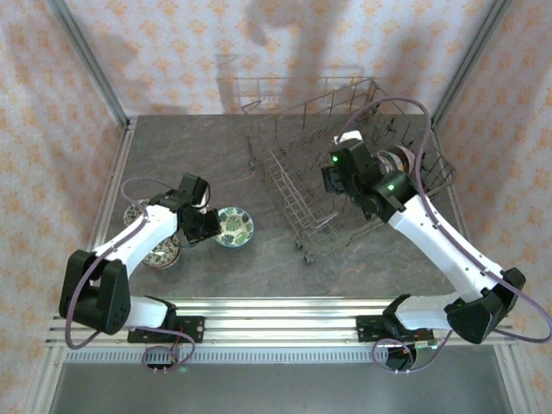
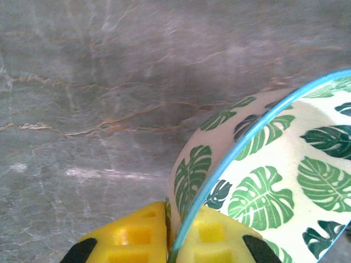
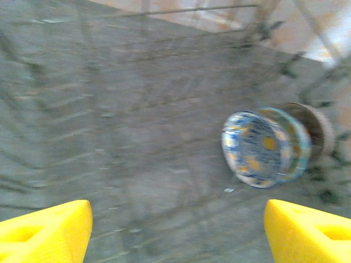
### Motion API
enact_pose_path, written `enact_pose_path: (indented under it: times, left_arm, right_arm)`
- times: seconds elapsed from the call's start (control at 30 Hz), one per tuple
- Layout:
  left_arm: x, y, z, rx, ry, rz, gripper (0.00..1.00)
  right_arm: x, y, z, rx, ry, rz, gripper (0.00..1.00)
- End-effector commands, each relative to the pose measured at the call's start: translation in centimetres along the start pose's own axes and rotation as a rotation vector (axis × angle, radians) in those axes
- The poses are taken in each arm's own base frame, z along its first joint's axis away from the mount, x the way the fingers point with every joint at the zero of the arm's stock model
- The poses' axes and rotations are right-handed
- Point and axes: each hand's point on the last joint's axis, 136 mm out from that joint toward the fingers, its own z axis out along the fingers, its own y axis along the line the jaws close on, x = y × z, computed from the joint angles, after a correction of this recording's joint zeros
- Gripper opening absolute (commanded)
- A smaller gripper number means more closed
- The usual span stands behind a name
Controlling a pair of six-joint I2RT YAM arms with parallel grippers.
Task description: Load the bowls into the dish rack
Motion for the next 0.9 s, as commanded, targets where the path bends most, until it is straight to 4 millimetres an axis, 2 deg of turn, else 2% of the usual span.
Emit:
enact_pose_path:
  times: [0.0, 0.2, 0.33, 0.5, 0.63, 0.87]
  left_arm:
    - [-2.1, -3.6, -4.6, 0.116, -0.116, 0.05, 0.0]
    - [-3.8, -6.8, -9.8, 0.169, -0.232, 0.114, 0.0]
    - [-4.7, -9.6, -12.2, 0.217, -0.286, 0.195, 0.0]
    - [-5.3, -12.4, -14.0, 0.254, -0.328, 0.257, 0.0]
    - [-5.3, -14.3, -15.2, 0.287, -0.353, 0.3, 0.0]
    - [-5.0, -16.3, -15.9, 0.306, -0.362, 0.355, 0.0]
  right_arm:
    - [0.7, 4.9, -0.6, -0.259, 0.114, 0.048, 0.78]
    - [-1.6, 8.4, -0.8, -0.416, 0.127, 0.118, 0.73]
    - [-3.3, 10.2, -1.4, -0.513, 0.114, 0.157, 0.71]
    - [-4.2, 12.5, -2.0, -0.631, 0.138, 0.18, 0.69]
    - [-4.2, 12.8, -1.6, -0.637, 0.145, 0.195, 0.67]
    - [-3.8, 13.8, -1.3, -0.679, 0.181, 0.21, 0.53]
